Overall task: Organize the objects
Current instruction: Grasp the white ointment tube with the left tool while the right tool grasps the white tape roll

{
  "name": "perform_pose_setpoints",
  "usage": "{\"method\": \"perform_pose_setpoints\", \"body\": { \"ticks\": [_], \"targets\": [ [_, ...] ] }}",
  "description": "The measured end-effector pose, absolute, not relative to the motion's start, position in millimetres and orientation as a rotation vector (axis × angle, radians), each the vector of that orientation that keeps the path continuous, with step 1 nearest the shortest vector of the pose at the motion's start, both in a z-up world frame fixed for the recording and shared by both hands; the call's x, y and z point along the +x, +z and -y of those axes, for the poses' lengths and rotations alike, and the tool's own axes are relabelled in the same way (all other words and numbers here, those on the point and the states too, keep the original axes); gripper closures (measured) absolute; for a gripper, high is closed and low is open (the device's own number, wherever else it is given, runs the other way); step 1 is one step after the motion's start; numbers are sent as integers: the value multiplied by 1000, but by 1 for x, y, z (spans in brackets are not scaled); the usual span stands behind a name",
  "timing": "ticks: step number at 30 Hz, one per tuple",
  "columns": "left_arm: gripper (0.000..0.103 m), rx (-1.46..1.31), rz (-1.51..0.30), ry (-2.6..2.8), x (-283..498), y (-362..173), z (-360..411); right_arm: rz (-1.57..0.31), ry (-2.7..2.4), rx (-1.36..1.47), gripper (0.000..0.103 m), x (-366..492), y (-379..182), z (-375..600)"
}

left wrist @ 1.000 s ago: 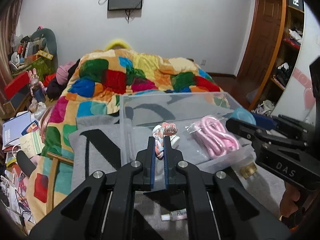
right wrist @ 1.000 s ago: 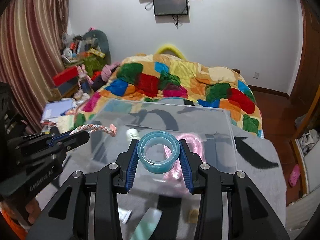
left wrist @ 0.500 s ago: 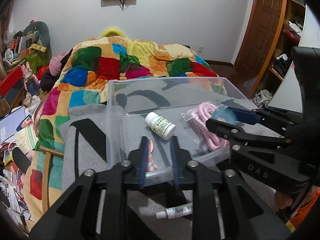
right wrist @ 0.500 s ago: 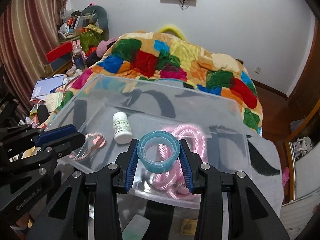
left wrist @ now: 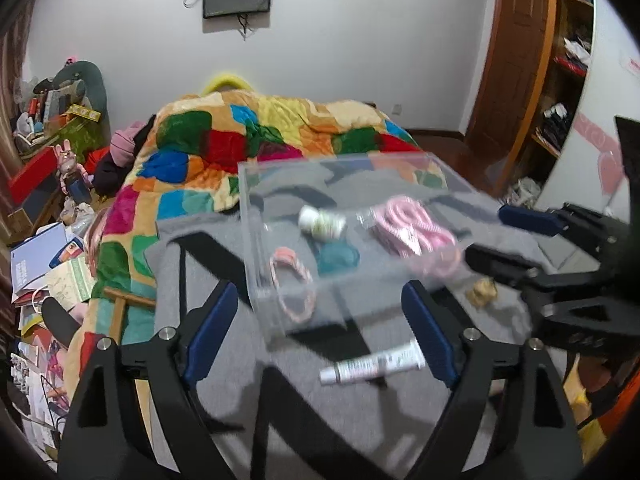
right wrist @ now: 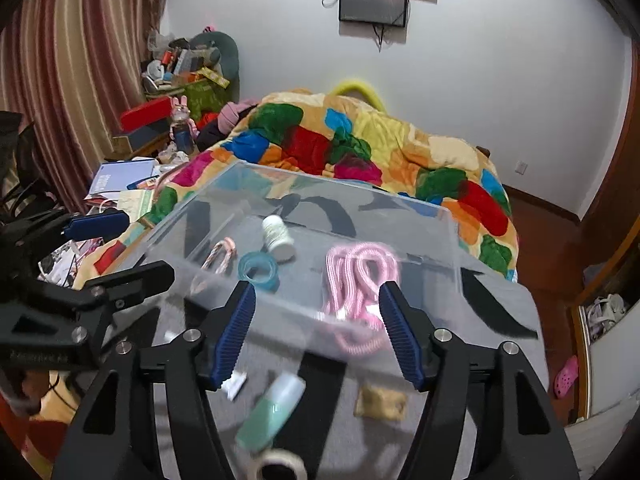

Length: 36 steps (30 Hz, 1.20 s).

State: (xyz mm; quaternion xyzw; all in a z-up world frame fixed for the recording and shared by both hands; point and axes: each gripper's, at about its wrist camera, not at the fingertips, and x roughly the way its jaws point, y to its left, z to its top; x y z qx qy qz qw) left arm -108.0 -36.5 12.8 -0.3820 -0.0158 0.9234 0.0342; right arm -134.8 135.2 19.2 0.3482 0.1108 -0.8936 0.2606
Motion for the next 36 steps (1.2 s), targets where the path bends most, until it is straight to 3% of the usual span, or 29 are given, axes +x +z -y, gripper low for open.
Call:
{"method": "perform_pose_setpoints", "body": {
  "ticks": [17, 21, 26, 28, 36],
  "targets": [
    [19, -1321, -219, 2654, -112, -55, 2, -311, -2274, 1062, 41, -63, -43, -170],
    [40, -1337, -229, 2606, -117, -58, -4, -303, -2285, 1085, 42, -65, -55, -172],
    [72, -1317, -194, 2579, -109, -57, -4, -220, -2249, 1096, 68, -71, -57, -175],
    [88, -1309, -176, 2581, -105, -57, -3, -227, -2274, 1073, 68, -69, -54, -175],
    [88, -1243, -94, 2651, -81, -42, 2, -181, -2345, 977, 68, -70, -25, -180]
  ]
}}
